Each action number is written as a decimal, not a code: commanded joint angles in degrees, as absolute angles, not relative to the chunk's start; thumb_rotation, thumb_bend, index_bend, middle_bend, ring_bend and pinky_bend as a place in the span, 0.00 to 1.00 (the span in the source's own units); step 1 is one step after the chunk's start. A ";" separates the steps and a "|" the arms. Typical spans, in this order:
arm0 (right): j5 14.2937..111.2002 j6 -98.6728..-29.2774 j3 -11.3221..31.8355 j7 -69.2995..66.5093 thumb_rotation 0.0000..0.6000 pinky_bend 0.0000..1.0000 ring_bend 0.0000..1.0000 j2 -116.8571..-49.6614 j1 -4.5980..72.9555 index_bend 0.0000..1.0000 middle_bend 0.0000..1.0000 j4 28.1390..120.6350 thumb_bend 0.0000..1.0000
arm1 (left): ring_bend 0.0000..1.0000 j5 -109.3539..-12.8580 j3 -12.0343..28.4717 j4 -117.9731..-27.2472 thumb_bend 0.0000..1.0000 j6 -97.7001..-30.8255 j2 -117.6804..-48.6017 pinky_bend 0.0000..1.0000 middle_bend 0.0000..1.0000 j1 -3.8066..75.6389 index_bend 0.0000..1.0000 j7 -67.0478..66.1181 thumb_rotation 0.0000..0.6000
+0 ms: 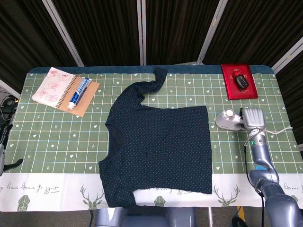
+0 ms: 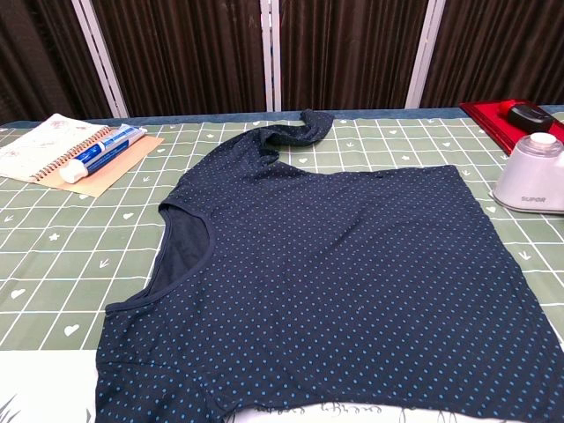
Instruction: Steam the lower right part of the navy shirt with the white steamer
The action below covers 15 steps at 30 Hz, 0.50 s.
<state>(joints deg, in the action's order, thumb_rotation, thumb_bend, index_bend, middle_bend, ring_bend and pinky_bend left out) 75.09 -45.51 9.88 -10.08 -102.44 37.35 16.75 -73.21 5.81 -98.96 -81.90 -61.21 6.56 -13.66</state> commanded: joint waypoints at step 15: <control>85.49 -66.37 4.80 -33.24 1.00 1.00 0.76 -96.79 36.49 0.81 0.72 22.45 0.78 | 0.00 -73.74 5.57 -99.31 0.00 -81.60 -60.57 0.00 0.00 6.59 0.00 -12.21 1.00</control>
<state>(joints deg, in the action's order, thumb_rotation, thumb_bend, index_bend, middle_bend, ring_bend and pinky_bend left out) 82.93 -62.51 6.14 -31.43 -98.06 35.98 19.13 -73.73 5.56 -99.30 -81.61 -60.60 6.60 -12.23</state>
